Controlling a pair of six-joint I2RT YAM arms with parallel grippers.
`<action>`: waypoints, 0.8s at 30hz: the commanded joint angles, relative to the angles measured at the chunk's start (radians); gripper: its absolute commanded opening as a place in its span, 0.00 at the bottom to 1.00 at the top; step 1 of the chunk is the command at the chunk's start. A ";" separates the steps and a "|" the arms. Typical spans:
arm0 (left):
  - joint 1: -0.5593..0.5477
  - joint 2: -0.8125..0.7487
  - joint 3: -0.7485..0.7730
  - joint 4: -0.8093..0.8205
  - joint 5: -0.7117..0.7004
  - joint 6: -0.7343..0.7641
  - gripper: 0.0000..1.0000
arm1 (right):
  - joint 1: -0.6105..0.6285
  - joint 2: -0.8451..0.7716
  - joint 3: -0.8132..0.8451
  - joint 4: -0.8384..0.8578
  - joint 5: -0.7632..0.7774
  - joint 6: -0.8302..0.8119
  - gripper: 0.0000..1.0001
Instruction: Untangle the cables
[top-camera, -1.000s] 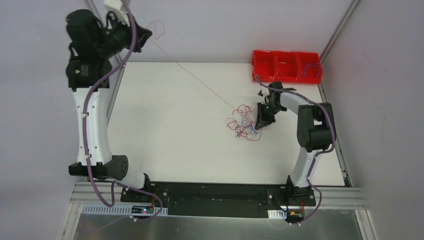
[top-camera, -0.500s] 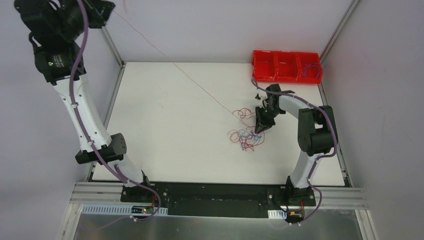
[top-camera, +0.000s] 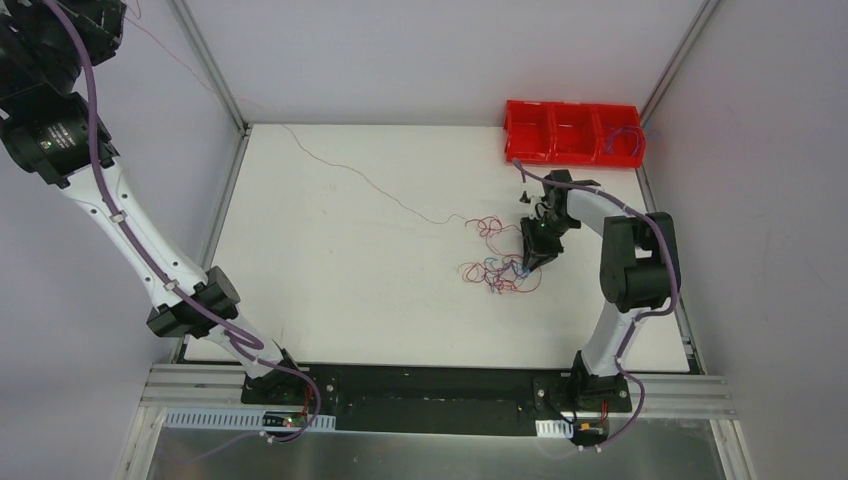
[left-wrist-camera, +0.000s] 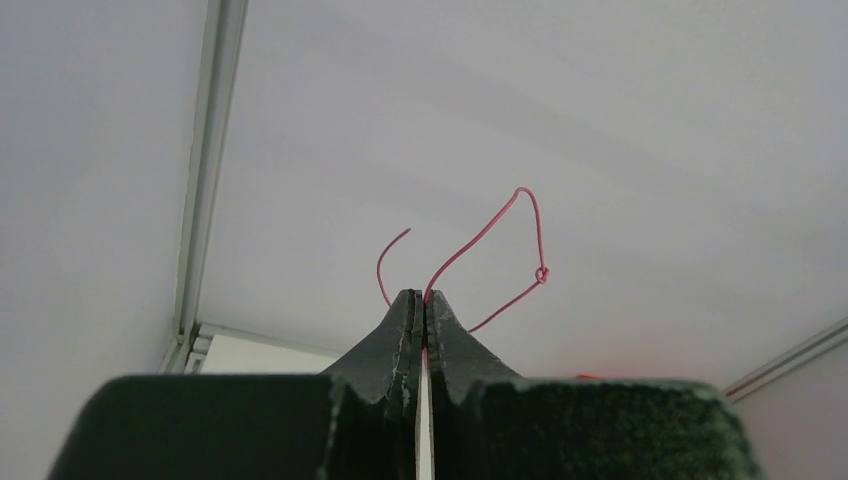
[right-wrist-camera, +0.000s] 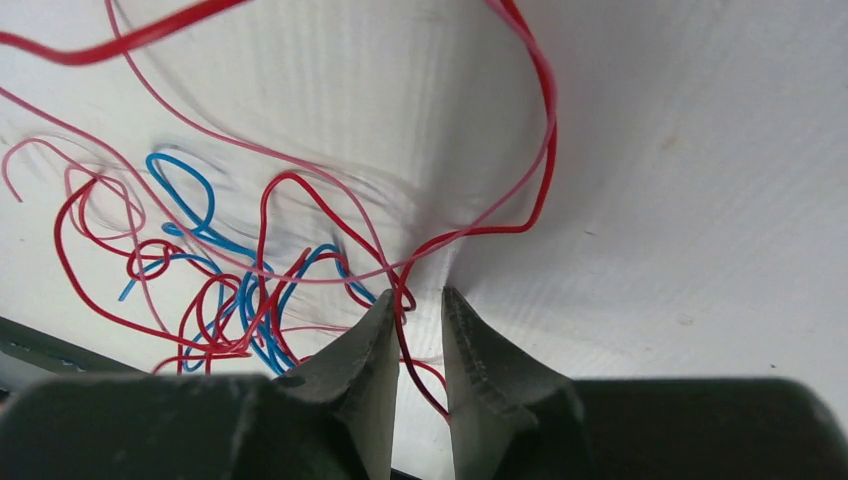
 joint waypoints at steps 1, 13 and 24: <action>0.015 -0.024 -0.026 0.057 0.036 -0.054 0.00 | -0.021 -0.015 -0.017 -0.048 0.125 -0.078 0.26; -0.158 -0.169 -0.424 0.113 0.365 -0.036 0.00 | -0.005 -0.153 0.104 -0.116 -0.067 -0.129 0.49; -0.489 -0.369 -1.050 -0.012 0.238 0.246 0.00 | 0.064 -0.177 0.262 -0.176 -0.146 -0.106 0.58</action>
